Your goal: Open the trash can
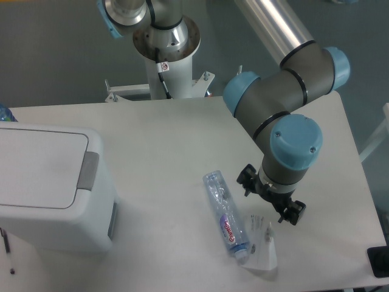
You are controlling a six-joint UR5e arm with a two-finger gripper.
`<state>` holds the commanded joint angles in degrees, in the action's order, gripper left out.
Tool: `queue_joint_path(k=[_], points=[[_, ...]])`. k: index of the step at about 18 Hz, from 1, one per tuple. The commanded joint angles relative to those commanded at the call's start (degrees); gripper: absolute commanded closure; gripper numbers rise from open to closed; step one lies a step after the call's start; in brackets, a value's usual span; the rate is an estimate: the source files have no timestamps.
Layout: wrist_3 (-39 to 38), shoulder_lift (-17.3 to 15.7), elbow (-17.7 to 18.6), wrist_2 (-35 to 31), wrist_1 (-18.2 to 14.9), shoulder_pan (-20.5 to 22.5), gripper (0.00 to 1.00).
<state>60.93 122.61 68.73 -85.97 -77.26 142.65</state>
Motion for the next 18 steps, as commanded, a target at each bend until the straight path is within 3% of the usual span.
queue_joint_path(k=[6, 11, 18], points=[[-13.27, 0.17, 0.0, 4.4, 2.64, -2.29, 0.0], [-18.82, -0.44, 0.0, 5.36, 2.46, -2.81, 0.0], [-24.71, -3.42, 0.0, 12.91, -0.08, -4.04, 0.0]])
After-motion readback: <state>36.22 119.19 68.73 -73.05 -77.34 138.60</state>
